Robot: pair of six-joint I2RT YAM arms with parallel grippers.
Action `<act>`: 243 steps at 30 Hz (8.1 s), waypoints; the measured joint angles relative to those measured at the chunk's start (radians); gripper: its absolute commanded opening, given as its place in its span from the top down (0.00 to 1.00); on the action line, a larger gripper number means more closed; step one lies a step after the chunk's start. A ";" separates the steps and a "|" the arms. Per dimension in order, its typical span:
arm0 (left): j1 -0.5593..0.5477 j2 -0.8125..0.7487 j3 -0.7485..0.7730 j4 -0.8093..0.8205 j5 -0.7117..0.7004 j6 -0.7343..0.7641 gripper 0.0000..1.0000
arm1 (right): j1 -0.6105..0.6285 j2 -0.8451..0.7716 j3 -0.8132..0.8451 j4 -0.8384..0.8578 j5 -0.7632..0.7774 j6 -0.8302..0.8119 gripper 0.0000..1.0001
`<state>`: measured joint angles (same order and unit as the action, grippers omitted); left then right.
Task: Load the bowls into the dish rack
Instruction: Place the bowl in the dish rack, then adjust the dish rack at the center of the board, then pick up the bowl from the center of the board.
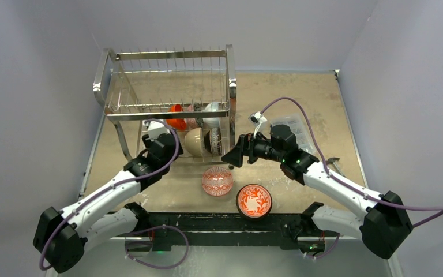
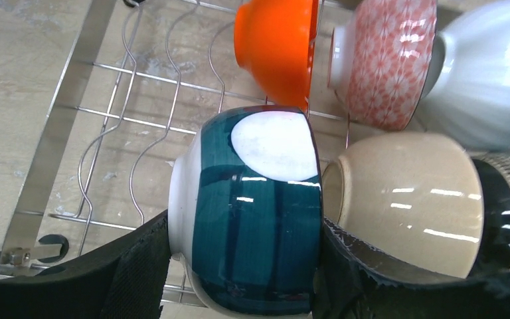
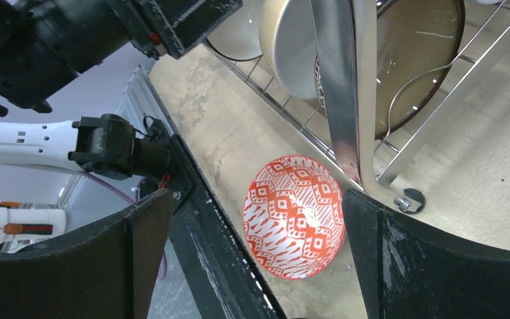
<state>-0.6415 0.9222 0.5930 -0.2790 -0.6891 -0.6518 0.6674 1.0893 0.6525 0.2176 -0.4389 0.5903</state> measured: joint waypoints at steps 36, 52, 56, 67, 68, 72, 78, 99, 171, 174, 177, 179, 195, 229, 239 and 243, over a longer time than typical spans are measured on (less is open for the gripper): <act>0.004 -0.006 -0.045 0.025 0.053 0.085 0.03 | 0.000 -0.004 0.019 -0.092 0.118 -0.056 0.02; 0.001 -0.303 -0.018 -0.342 0.021 -0.200 0.08 | 0.000 0.128 0.151 -0.144 0.243 -0.214 0.18; 0.001 -0.341 -0.012 -0.450 -0.040 -0.301 0.09 | 0.000 0.181 0.183 -0.125 0.240 -0.225 0.25; 0.001 -0.160 -0.026 -0.467 -0.043 -0.378 0.34 | -0.048 0.270 0.283 -0.100 0.191 -0.219 0.75; 0.001 -0.158 -0.046 -0.452 -0.027 -0.380 0.37 | -0.056 0.275 0.289 -0.100 0.182 -0.217 0.81; 0.001 -0.172 -0.134 -0.398 0.024 -0.388 0.47 | -0.092 0.283 0.297 -0.092 0.153 -0.301 0.95; 0.013 -0.148 -0.203 -0.282 0.074 -0.377 0.67 | -0.135 0.283 0.298 -0.093 0.153 -0.307 1.00; 0.225 0.471 -0.034 0.270 0.382 -0.093 0.51 | -0.222 0.116 0.206 -0.198 0.306 -0.236 0.88; -0.318 0.341 0.202 0.141 0.527 -0.210 0.32 | -0.207 0.086 -0.203 0.037 -0.180 0.076 1.00; -0.320 0.298 0.192 0.169 0.525 -0.222 0.16 | -0.208 0.077 -0.203 0.037 -0.188 0.068 1.00; -0.313 0.282 0.164 0.186 0.526 -0.228 0.07 | -0.207 0.067 -0.203 0.035 -0.190 0.061 1.00; -0.307 0.282 0.150 0.189 0.535 -0.231 0.05 | -0.207 0.058 -0.203 0.035 -0.190 0.056 1.00; -0.080 0.230 -0.034 0.467 0.997 -0.351 0.03 | -0.196 0.034 -0.256 0.072 -0.181 0.054 1.00; -0.191 0.346 -0.075 0.675 1.075 -0.437 0.47 | -0.197 0.034 -0.259 0.134 -0.203 0.082 1.00; -0.191 0.356 -0.073 0.680 1.076 -0.443 1.00 | -0.198 0.033 -0.259 0.126 -0.199 0.078 0.96; -0.191 0.357 -0.073 0.679 1.076 -0.446 1.00 | -0.198 0.034 -0.258 0.124 -0.199 0.080 0.79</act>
<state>-0.8326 1.2793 0.5201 0.4004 0.3866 -1.0981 0.4690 1.1229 0.3943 0.3416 -0.6380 0.6701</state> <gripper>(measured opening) 0.639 0.080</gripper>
